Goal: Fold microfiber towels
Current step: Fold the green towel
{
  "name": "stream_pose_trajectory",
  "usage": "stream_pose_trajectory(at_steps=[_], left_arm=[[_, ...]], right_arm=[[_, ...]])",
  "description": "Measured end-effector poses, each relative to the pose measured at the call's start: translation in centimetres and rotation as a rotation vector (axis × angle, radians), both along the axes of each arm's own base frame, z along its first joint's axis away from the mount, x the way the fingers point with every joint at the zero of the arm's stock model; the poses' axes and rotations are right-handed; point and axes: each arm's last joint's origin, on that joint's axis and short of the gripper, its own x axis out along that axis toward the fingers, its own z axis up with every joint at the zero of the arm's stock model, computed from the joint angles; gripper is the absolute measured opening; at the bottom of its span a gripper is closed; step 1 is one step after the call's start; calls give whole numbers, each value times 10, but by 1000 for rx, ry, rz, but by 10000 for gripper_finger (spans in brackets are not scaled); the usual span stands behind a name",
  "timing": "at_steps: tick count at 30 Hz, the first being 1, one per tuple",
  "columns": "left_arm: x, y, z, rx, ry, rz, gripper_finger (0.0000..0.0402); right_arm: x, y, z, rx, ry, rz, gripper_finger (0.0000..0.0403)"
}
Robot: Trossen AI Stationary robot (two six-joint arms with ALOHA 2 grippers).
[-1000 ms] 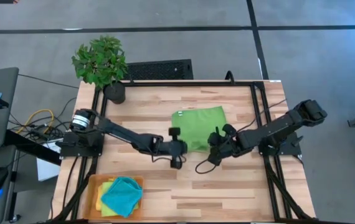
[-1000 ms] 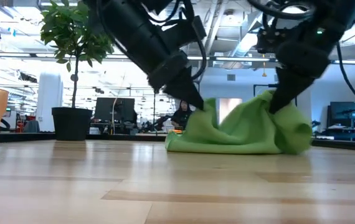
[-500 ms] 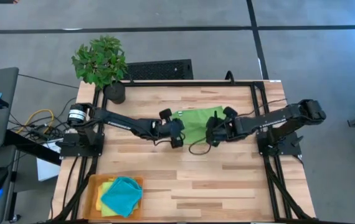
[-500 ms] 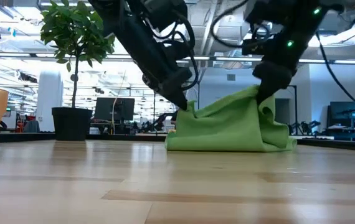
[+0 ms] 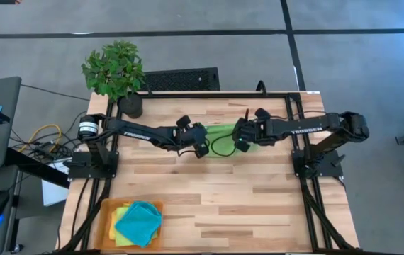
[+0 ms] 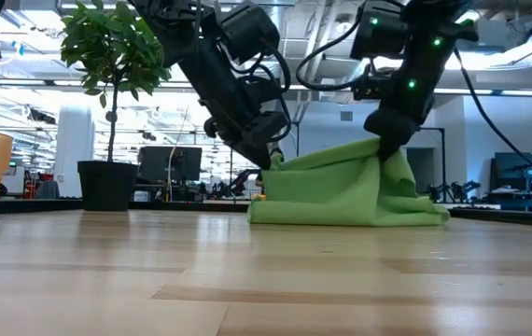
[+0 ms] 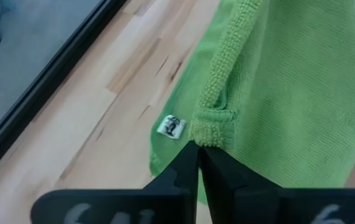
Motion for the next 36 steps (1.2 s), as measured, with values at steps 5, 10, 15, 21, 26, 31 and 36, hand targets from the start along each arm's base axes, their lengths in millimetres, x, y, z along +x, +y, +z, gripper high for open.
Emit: stream_pose_trajectory(at_steps=[5,10,15,21,26,31,36], left_arm=[[-1,1,-1,-4,13,9,9],[-2,3,-1,-5,13,15,21],[-3,9,-1,-6,17,30,59],[-3,13,-2,-23,12,34,113],[-1,4,-4,-137,40,-162,132],[-5,-22,-15,-109,155,-464,132],[-7,-44,-23,18,196,-619,132]], right_arm=[[0,-4,-1,76,-12,8,34],[-1,-9,-1,84,-4,9,61],[0,-9,-1,71,17,53,102],[0,-9,-1,75,7,39,164],[1,-7,10,77,-17,47,191],[-4,3,22,110,-43,129,196],[-7,10,31,107,-93,147,191]])
